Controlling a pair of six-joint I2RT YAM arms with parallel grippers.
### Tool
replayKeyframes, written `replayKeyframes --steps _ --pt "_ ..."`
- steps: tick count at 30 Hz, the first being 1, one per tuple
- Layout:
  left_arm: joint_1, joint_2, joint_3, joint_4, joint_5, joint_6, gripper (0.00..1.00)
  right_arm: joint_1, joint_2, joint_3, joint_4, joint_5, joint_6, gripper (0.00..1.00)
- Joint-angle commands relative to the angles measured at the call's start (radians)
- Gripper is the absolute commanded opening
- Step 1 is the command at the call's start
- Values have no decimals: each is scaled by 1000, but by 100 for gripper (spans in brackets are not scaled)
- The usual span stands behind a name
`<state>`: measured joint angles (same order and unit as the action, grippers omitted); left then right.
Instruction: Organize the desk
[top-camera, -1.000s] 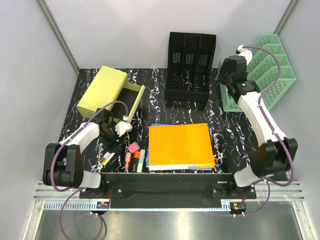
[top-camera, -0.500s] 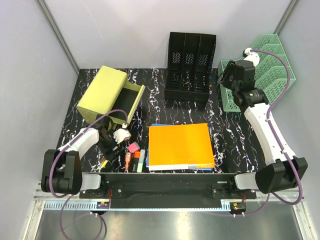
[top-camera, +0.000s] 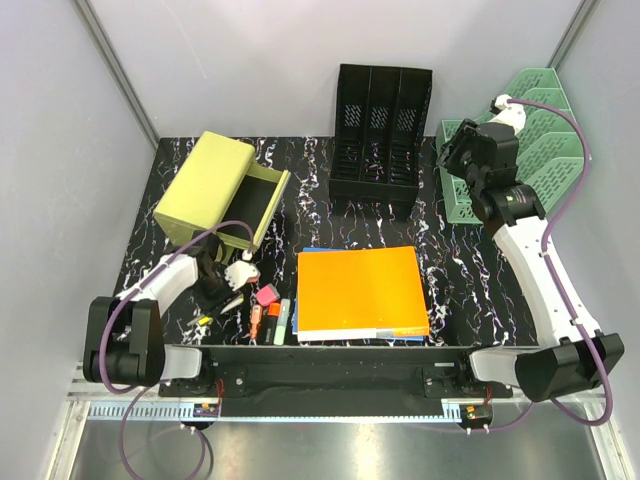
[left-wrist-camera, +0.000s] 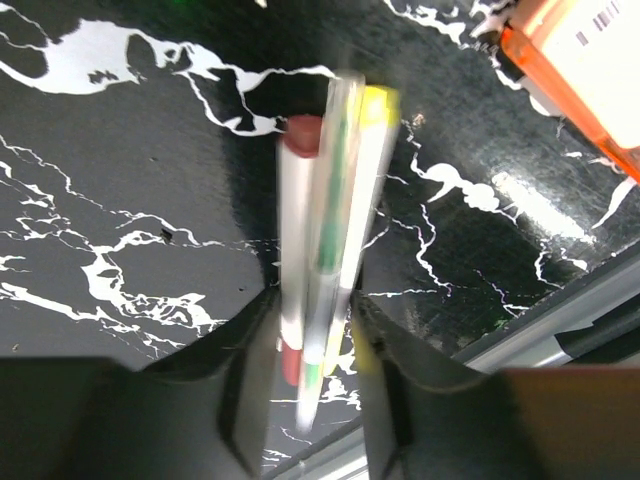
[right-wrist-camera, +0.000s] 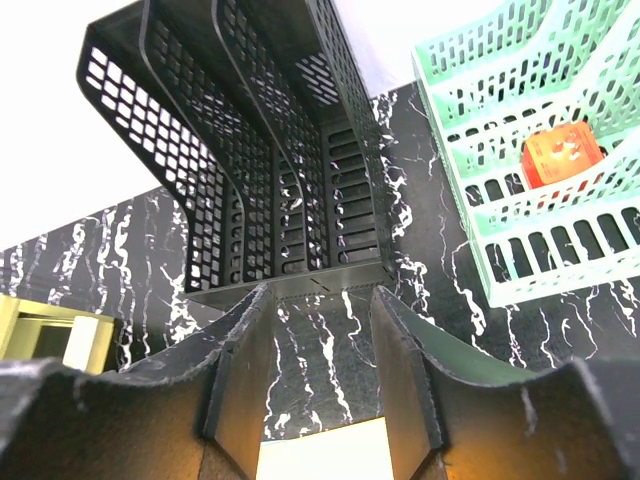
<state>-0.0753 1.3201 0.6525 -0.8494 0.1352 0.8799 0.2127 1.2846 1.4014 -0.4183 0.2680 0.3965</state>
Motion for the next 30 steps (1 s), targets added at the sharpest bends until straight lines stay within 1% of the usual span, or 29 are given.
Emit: replayKeyframes --steps 1,3,4,7,8,14,18,21,23,24,26,28,30 --pt "0 36 6 -25 38 -32 29 13 -60 2 12 11 -18 50" --pt "-1 31 7 -27 37 -36 23 14 -64 -5 16 11 -19 49" --pt "-1 27 12 -27 35 -38 15 14 -59 -7 16 10 -19 49" --pt "-1 -8 28 -34 26 -42 2 16 -54 -12 19 7 -18 49" --pt "-1 -18 35 -37 24 -44 0 16 -56 -13 24 7 -16 49" --pt "-1 -84 130 -109 30 -55 0 17 -53 -21 32 7 -18 48" --pt "-1 -120 235 -181 58 -70 0 24 -53 -24 33 7 -18 47" --pt "-1 -139 283 -211 84 -76 0 24 -54 -28 36 7 -18 47" --pt "-1 -145 288 -217 101 -78 0 25 -54 -35 41 10 -19 47" --pt "-1 -142 282 -227 104 -76 12 25 -57 -38 39 10 -19 48" --pt "-1 -133 262 -237 104 -72 30 28 -62 -47 42 14 -22 51" --pt "-1 -142 202 -217 98 -62 48 30 -74 -65 55 20 -25 52" --pt "-1 -159 121 -162 73 -38 53 33 -93 -85 75 19 -30 52"
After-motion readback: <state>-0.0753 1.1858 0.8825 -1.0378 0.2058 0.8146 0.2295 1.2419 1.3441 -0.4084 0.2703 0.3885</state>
